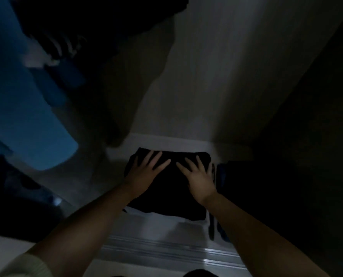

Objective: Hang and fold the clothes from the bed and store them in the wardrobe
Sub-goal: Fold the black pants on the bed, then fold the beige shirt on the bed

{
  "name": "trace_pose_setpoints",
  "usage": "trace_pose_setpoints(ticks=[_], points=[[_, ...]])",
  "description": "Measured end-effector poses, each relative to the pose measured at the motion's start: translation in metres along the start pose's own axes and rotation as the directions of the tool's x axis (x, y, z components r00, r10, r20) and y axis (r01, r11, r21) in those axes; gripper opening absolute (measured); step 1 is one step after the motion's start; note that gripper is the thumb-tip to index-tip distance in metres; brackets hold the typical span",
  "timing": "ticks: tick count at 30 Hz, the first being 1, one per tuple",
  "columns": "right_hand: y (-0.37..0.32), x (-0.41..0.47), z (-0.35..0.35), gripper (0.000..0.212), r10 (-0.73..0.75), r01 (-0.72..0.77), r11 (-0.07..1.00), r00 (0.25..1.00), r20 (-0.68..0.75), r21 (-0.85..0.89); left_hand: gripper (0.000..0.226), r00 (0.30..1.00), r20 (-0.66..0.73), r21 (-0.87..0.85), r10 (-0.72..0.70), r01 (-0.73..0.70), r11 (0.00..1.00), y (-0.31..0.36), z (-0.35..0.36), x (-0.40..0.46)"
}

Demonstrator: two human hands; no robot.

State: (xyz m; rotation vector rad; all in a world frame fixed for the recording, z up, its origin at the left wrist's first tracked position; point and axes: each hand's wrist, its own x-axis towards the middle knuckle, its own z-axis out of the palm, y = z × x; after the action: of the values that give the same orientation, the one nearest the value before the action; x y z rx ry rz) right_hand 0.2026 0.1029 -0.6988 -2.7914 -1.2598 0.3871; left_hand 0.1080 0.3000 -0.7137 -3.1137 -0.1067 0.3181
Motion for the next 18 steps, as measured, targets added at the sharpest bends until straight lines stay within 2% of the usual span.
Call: trace_pose_setpoints(ticks=[2, 5, 7, 10, 13, 15, 16, 18], points=[[0.004, 0.0, 0.036, 0.073, -0.029, 0.033, 0.999, 0.995, 0.098, -0.039, 0.071, 0.997, 0.064, -0.002, 0.041, -0.041, 0.999, -0.005, 0.041, 0.002], [0.015, -0.007, 0.08, 0.076, -0.093, 0.102, 0.995, 0.959, 0.268, -0.018, 0.092, 0.971, 0.224, -0.027, 0.086, -0.083, 0.996, -0.011, 0.091, 0.002], [0.02, -0.008, 0.094, 0.071, -0.09, 0.085, 0.996, 0.95, 0.3, 0.031, 0.103, 0.954, 0.286, -0.077, 0.091, -0.072, 0.994, -0.012, 0.108, 0.004], [0.016, -0.002, 0.105, 0.062, -0.048, 0.047, 0.999, 0.943, 0.33, 0.01, 0.104, 0.925, 0.368, -0.078, 0.092, -0.068, 0.995, -0.011, 0.116, 0.01], [0.008, 0.007, 0.093, 0.061, 0.015, 0.019, 0.997, 0.904, 0.427, -0.075, 0.099, 0.885, 0.464, 0.016, 0.033, -0.045, 0.999, -0.005, 0.098, 0.016], [0.001, 0.004, 0.064, 0.061, 0.066, -0.014, 0.994, 0.862, 0.502, -0.107, 0.093, 0.868, 0.496, 0.04, 0.002, -0.025, 0.999, 0.008, 0.061, 0.011], [-0.003, -0.002, 0.044, 0.061, 0.09, -0.038, 0.993, 0.855, 0.51, -0.112, 0.09, 0.88, 0.475, 0.021, -0.018, 0.009, 1.0, 0.019, 0.038, 0.005], [-0.009, -0.02, 0.0, 0.06, 0.124, -0.097, 0.992, 0.888, 0.443, -0.084, 0.081, 0.936, 0.349, -0.018, -0.055, 0.066, 0.998, 0.044, -0.014, -0.006]])
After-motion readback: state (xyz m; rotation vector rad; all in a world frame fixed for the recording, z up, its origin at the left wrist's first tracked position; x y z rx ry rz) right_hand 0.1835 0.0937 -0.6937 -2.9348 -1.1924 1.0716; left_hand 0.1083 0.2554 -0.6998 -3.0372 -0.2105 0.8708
